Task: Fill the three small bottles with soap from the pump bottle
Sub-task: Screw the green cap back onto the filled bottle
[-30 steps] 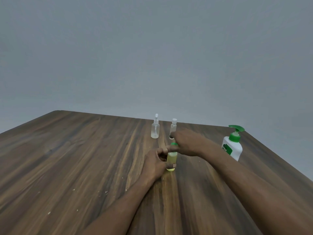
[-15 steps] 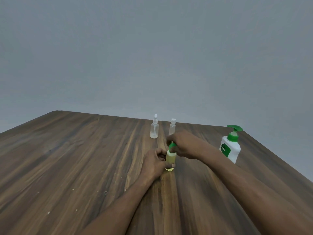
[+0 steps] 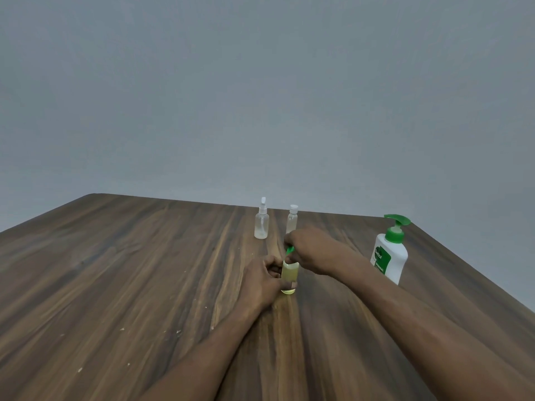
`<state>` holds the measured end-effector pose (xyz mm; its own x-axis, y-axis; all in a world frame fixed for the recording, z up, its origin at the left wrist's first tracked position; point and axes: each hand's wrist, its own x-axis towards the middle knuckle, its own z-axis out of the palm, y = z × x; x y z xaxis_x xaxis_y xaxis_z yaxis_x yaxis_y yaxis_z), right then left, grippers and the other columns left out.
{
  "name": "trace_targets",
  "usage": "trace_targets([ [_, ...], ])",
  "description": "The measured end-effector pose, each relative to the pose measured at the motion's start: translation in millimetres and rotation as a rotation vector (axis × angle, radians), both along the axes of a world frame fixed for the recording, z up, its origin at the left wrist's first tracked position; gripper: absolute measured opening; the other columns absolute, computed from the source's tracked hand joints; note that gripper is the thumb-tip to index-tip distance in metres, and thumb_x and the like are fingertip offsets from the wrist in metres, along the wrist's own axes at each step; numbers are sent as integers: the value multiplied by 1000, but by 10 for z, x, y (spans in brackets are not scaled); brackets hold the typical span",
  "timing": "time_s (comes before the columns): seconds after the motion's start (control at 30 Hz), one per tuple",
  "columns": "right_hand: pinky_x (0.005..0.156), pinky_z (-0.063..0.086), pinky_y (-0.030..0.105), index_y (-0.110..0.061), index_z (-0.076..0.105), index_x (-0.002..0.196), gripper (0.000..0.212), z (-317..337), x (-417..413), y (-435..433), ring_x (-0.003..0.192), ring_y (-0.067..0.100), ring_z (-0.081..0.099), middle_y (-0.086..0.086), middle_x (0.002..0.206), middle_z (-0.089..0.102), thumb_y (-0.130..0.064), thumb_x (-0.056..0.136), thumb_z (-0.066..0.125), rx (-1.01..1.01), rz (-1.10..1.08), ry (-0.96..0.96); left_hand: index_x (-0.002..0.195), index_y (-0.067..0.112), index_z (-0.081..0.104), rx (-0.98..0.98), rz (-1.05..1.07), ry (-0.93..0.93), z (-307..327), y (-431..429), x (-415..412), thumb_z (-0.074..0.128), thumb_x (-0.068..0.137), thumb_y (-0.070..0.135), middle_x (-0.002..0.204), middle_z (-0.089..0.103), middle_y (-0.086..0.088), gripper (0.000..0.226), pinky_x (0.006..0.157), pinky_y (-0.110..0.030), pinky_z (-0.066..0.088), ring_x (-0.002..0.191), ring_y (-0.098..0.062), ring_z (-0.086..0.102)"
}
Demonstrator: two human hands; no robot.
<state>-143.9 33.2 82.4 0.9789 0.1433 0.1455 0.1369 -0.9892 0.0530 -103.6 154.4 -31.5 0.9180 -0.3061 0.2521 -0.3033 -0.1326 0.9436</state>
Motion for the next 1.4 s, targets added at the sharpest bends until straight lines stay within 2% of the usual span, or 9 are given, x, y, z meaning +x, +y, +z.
trace_targets([
  [0.27, 63, 36, 29, -5, 64, 94, 25, -47, -15, 10, 86, 27, 59, 14, 94, 66, -28, 85, 67, 80, -34, -49, 88, 14, 76, 14, 7, -11, 29, 1, -36, 91, 58, 3, 73, 73, 7, 35, 70, -33, 58, 65, -5, 65],
  [0.37, 65, 39, 29, -9, 62, 104, 31, -86, -76, 3, 88, 23, 58, 8, 96, 66, -34, 86, 65, 165, -15, -124, 88, 22, 76, 6, -3, -38, 31, 2, -60, 91, 58, 1, 69, 71, 14, 40, 62, -21, 54, 60, 2, 61],
  [0.5, 59, 34, 29, -8, 59, 98, 28, -167, -110, 44, 85, 24, 58, 9, 94, 64, -34, 86, 63, 192, -95, -189, 94, 10, 76, -2, 8, -49, 27, -14, -73, 91, 58, 2, 83, 76, -2, 41, 68, -32, 56, 63, -5, 61],
  [0.7, 60, 32, 28, -10, 59, 98, 21, -242, -110, 51, 86, 24, 58, 7, 95, 65, -27, 86, 63, 224, -127, -222, 94, 11, 75, -6, 10, -54, -4, -26, -67, 93, 54, 3, 76, 71, 0, 45, 64, -30, 57, 63, -6, 61],
  [0.83, 60, 35, 25, -12, 63, 94, 14, -205, -47, -32, 85, 21, 60, 4, 91, 65, -20, 83, 65, 276, -164, -214, 116, 19, 65, -83, 37, 14, 48, 2, -57, 95, 63, 15, 82, 68, 1, 61, 74, -26, 57, 73, -8, 64],
  [0.97, 61, 42, 27, -11, 66, 94, 14, -29, 122, -273, 82, 22, 60, 7, 93, 67, -10, 80, 64, 229, -221, -251, 113, 29, 62, -51, 220, -55, 108, 88, -73, 83, 80, 39, 78, 68, 11, 40, 60, -3, 45, 72, 7, 63],
  [1.07, 69, 47, 31, -7, 64, 97, 19, 172, 427, -538, 89, 28, 58, 11, 100, 62, -3, 79, 60, 222, -294, -259, 109, 18, 70, 32, 329, -77, 110, 108, -96, 77, 87, 26, 74, 67, 9, 24, 54, -5, 43, 66, 0, 62],
  [1.23, 75, 52, 39, 5, 62, 100, 24, 286, 912, -915, 97, 32, 58, 20, 102, 65, 7, 77, 55, 269, -371, -266, 99, 19, 74, 144, 396, -102, 54, 85, -85, 70, 90, 22, 59, 58, 12, 10, 51, -8, 38, 55, 3, 57],
  [1.4, 71, 56, 41, 7, 62, 97, 21, 116, 1212, -1114, 70, 27, 54, 24, 98, 65, 10, 76, 57, 326, -440, -230, 98, 25, 72, 178, 439, -133, 36, 64, -71, 65, 94, 34, 70, 59, 13, 12, 55, -17, 38, 64, 0, 56],
])
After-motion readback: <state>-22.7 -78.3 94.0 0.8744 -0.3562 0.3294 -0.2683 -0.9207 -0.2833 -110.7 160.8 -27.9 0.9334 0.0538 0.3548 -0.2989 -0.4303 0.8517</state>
